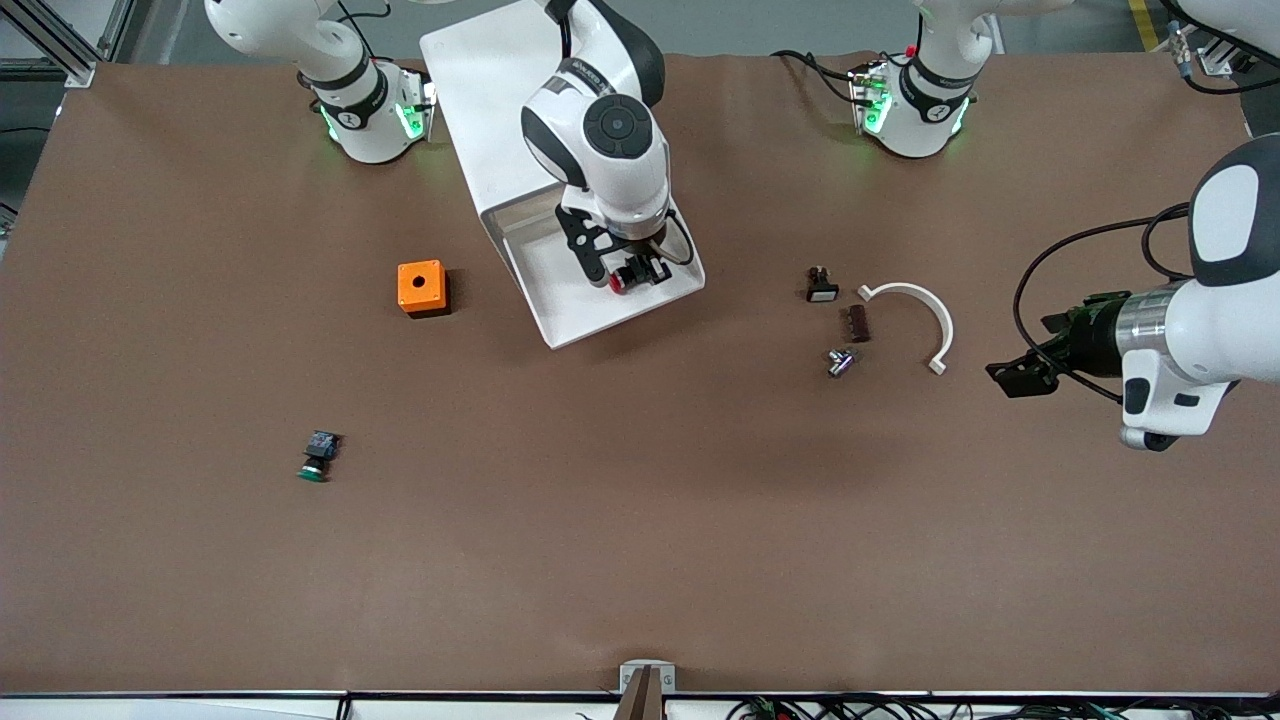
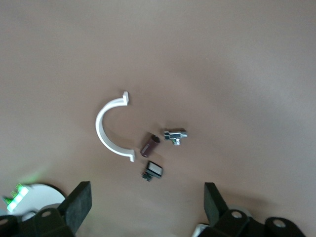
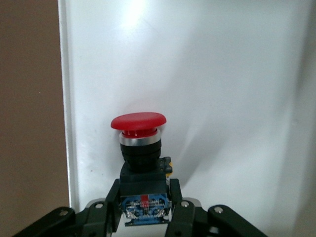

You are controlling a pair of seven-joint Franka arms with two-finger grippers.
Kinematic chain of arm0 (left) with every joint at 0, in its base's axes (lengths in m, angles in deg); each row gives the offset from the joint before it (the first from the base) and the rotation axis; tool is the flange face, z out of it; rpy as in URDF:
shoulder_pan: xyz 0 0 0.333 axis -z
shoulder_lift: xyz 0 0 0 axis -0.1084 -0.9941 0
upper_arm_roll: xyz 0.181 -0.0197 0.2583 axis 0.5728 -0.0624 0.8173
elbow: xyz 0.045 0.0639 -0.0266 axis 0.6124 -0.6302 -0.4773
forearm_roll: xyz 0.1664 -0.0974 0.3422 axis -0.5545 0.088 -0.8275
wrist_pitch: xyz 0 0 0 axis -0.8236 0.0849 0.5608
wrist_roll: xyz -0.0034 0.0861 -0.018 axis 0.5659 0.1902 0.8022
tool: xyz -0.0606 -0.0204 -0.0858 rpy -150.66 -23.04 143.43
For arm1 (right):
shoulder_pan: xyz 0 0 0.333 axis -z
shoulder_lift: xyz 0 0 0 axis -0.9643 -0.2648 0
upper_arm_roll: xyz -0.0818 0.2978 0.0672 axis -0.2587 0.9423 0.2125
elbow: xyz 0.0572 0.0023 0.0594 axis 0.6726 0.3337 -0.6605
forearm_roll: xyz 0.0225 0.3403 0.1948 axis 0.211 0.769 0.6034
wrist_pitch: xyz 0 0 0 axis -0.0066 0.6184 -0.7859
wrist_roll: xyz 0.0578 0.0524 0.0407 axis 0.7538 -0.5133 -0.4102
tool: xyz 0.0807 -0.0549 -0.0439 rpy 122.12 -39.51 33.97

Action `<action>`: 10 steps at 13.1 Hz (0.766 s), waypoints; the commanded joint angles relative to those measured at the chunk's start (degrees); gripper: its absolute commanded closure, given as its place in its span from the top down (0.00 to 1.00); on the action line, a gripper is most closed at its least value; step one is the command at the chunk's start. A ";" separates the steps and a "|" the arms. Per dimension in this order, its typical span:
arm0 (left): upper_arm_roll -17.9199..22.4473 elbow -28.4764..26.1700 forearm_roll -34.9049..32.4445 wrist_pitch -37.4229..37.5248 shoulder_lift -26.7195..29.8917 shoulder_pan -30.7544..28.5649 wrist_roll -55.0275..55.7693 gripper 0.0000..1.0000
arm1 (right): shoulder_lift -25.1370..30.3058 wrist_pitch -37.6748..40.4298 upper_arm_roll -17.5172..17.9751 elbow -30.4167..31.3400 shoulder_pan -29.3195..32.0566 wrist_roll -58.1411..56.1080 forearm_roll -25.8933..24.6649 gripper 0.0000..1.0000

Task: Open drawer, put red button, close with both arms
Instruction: 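Lower the red button into the drawer and open the right gripper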

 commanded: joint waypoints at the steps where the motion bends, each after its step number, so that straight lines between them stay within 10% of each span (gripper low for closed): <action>1: -0.53 -1.54 -1.69 0.33 1.44 0.02 -3.71 1.00 | -2.56 0.32 -0.68 -3.84 -0.81 2.31 -1.19 0.00; 4: -0.62 -5.05 -2.73 -0.11 2.41 0.46 -6.17 1.00 | -3.45 0.41 -0.68 -4.99 -0.99 2.92 -1.19 0.00; 5: -1.40 -5.15 -2.74 -0.11 2.41 0.55 -7.04 1.00 | -3.45 0.58 -0.68 -5.07 -0.90 2.92 -1.10 0.15; 6: -2.89 -5.32 -2.66 -0.20 2.41 0.20 -8.62 1.00 | -3.45 0.76 -0.68 -5.25 -0.82 2.75 -1.10 0.94; 10: -7.56 -7.68 -2.92 -3.35 2.67 0.38 -9.78 1.00 | -3.36 3.81 -0.68 -8.84 0.15 -8.78 -3.12 1.00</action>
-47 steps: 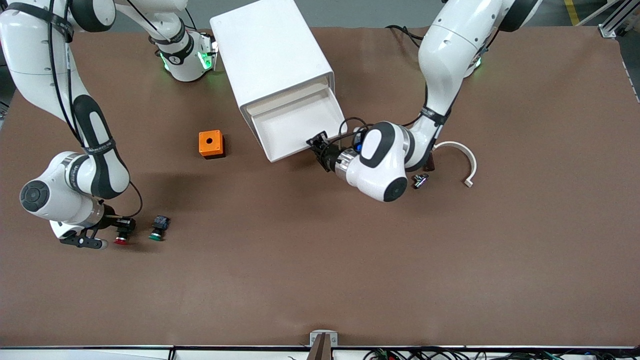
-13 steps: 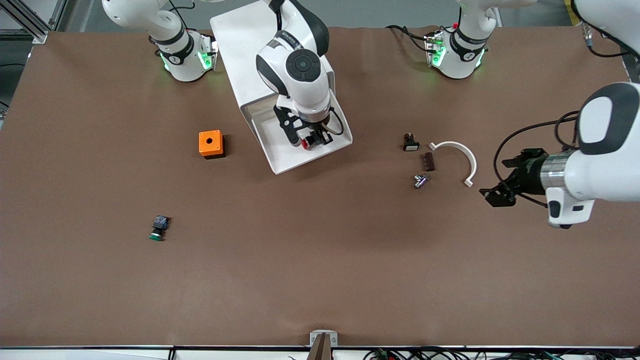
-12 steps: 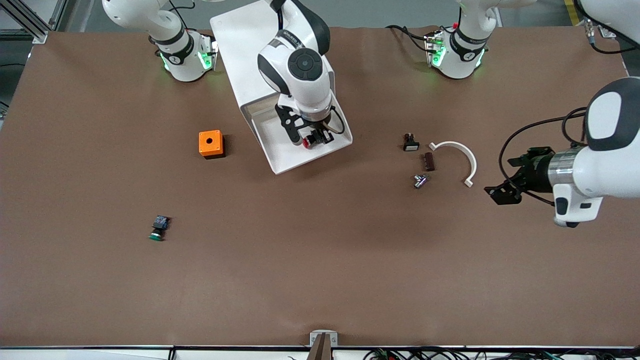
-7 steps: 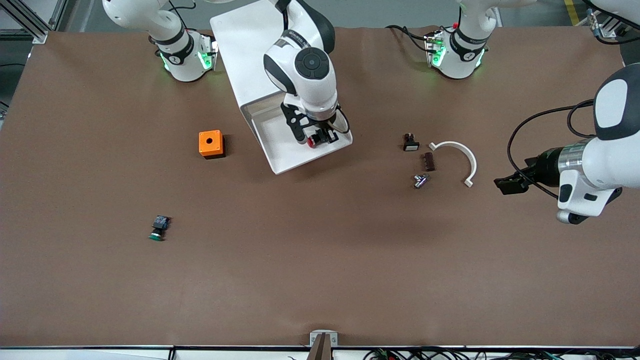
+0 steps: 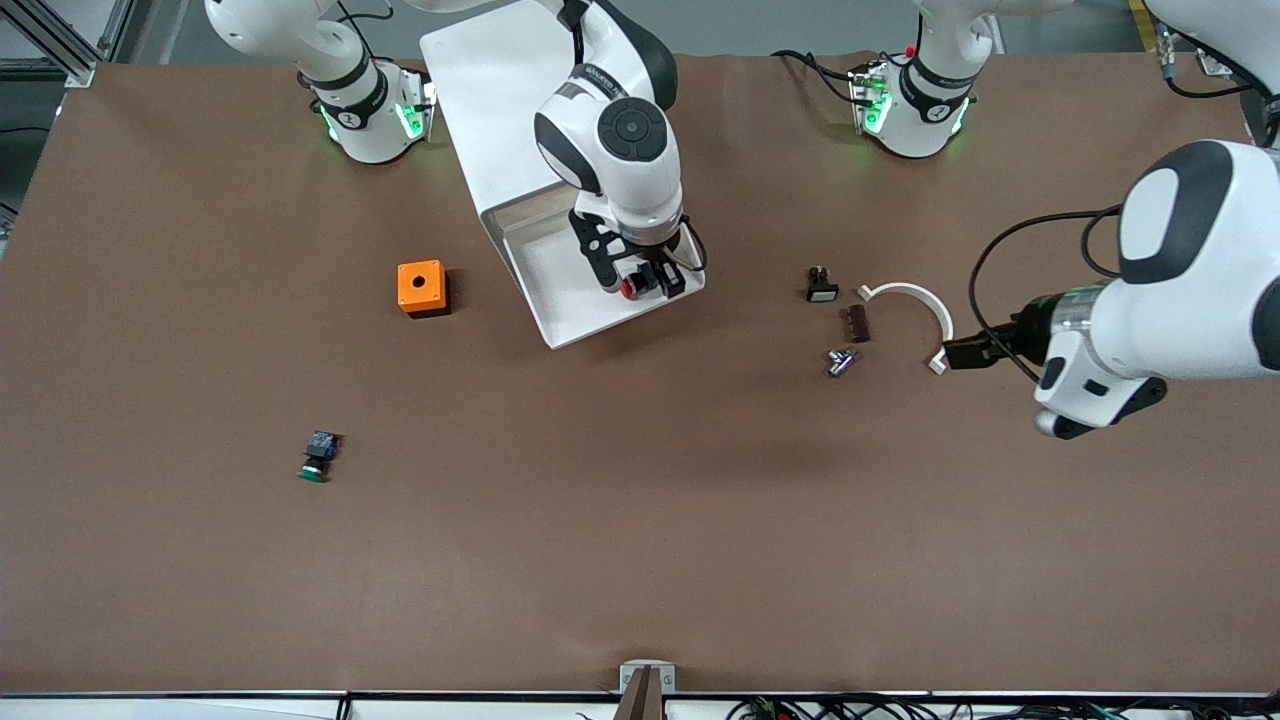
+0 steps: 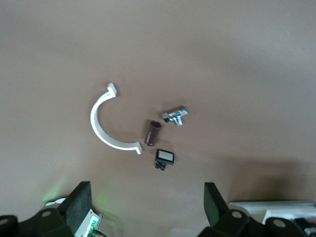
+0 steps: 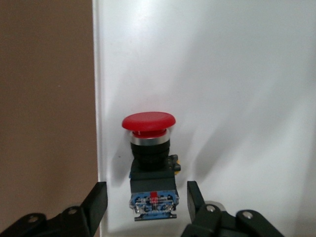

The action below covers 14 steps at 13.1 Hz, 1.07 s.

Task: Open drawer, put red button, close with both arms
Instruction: 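Lower the red button into the drawer and open the right gripper, then withdraw the right gripper while the left gripper moves toward the drawer front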

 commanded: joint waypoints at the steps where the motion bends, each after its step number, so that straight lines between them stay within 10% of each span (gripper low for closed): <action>1: -1.88 -6.87 -2.20 -5.39 3.50 -0.18 -1.42 1.00 | -0.72 6.17 -0.54 -5.67 0.52 -16.49 -1.94 1.00; 6: -6.54 -16.56 -2.47 -16.83 5.80 0.08 -0.46 1.00 | 0.85 16.99 -1.15 -11.58 10.43 -54.13 -3.69 1.00; 14: -10.15 -18.68 -2.82 -27.12 0.09 5.17 11.32 1.00 | 9.64 31.60 -1.59 -12.02 44.52 -110.58 -5.28 1.00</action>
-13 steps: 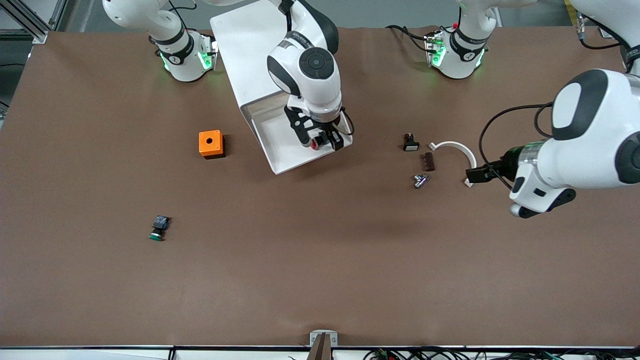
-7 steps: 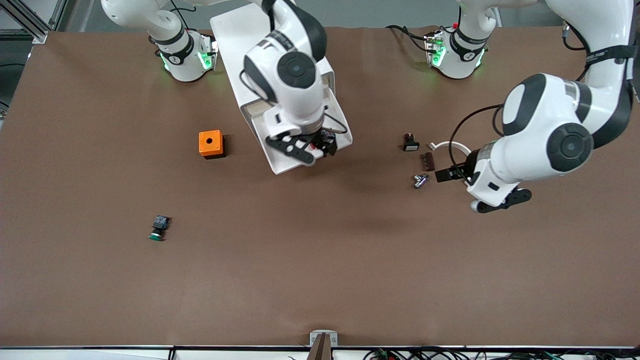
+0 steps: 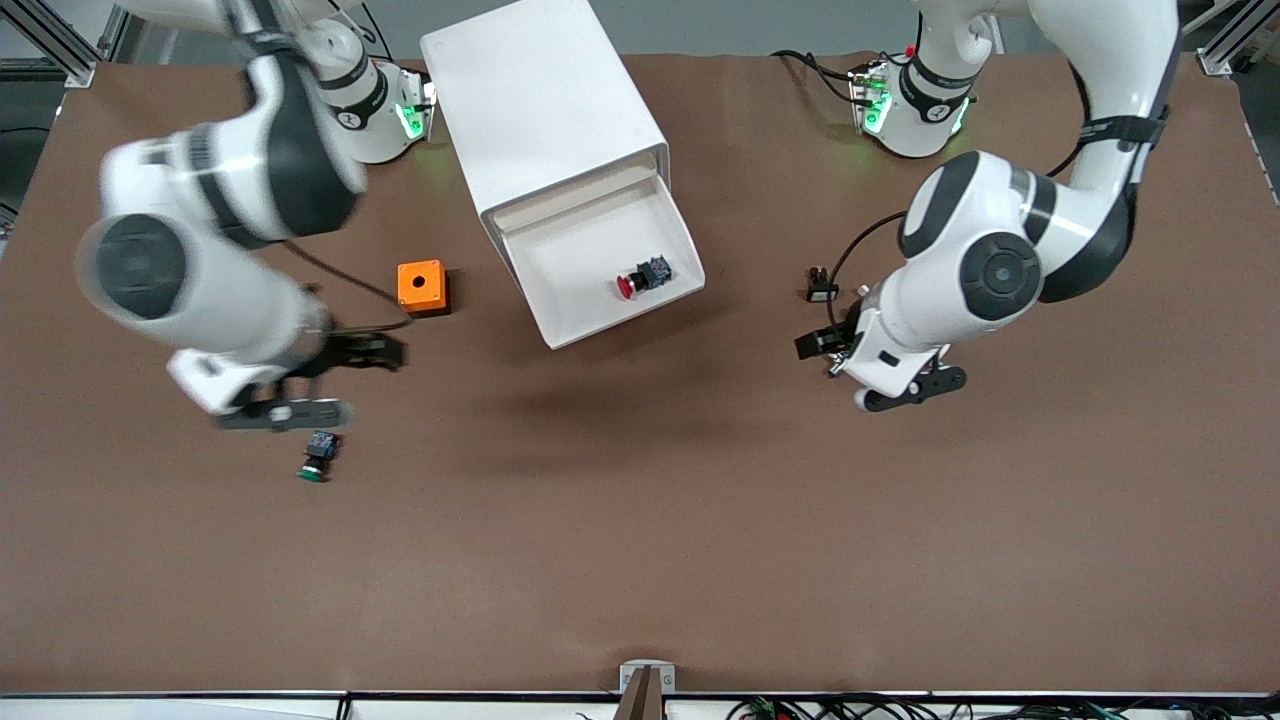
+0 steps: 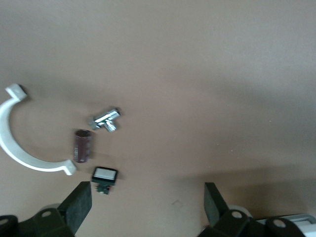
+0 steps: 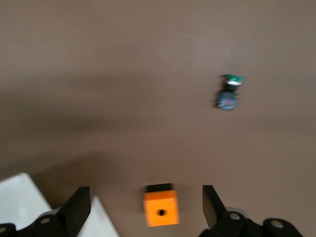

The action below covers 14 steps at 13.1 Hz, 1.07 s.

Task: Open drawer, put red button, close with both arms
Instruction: 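Withdraw the right gripper while the left gripper moves toward the drawer front, then push the drawer shut into the cabinet with the left gripper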

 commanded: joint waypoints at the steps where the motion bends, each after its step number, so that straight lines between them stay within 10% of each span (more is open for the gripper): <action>1: -0.31 0.19 -1.35 -1.91 -2.38 1.80 3.93 1.00 | 2.69 1.96 1.46 0.61 9.48 -9.98 -0.14 1.00; 14: -0.31 0.89 -1.26 -13.24 -9.86 16.92 22.40 1.00 | 6.39 6.62 1.99 -0.71 20.59 -11.59 -0.40 1.00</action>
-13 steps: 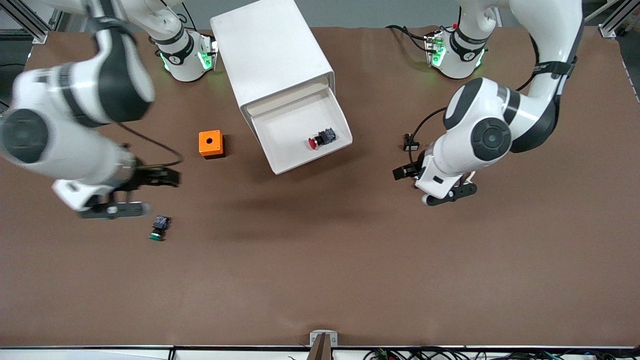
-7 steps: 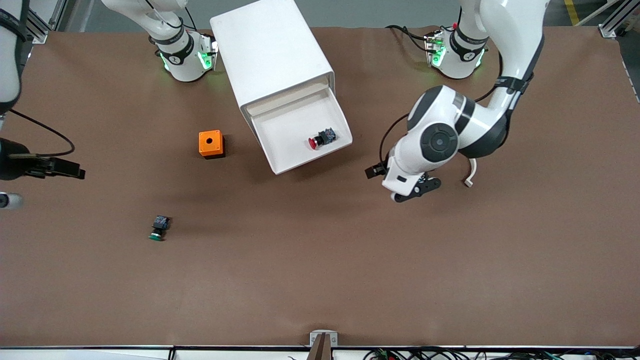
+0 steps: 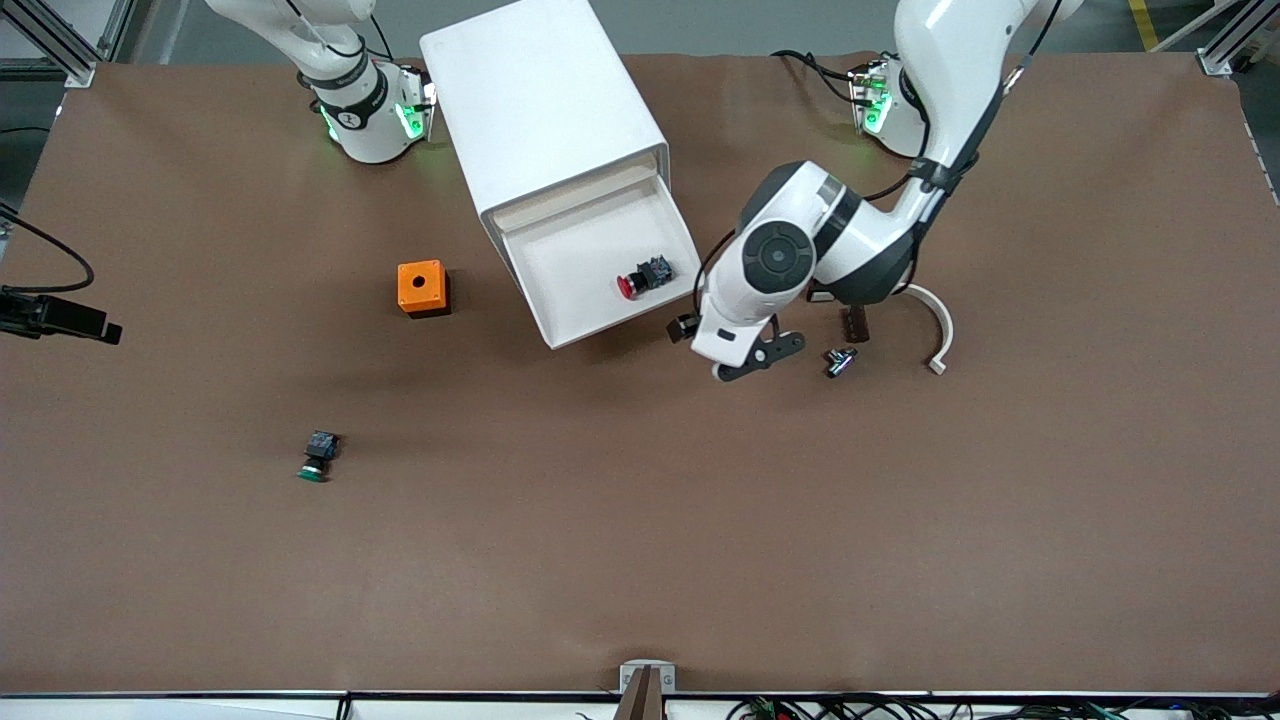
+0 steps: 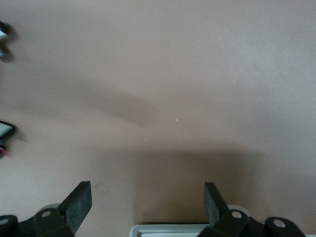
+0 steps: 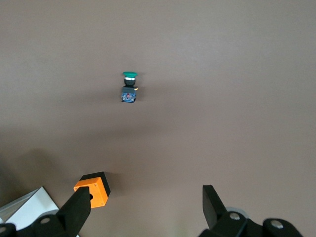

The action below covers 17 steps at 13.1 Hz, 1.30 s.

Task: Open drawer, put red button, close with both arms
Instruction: 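Push the drawer shut into the cabinet with the left gripper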

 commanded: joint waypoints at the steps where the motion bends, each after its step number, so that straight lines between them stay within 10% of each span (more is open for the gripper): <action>1: -0.01 0.87 -1.33 -2.78 -1.54 2.44 1.12 1.00 | 0.34 2.19 1.07 -0.41 0.09 -0.35 -1.17 1.00; 17: -0.27 0.08 0.17 -3.24 -2.17 15.89 13.23 1.00 | -0.27 4.22 1.07 -2.25 -1.14 -1.67 -7.42 1.00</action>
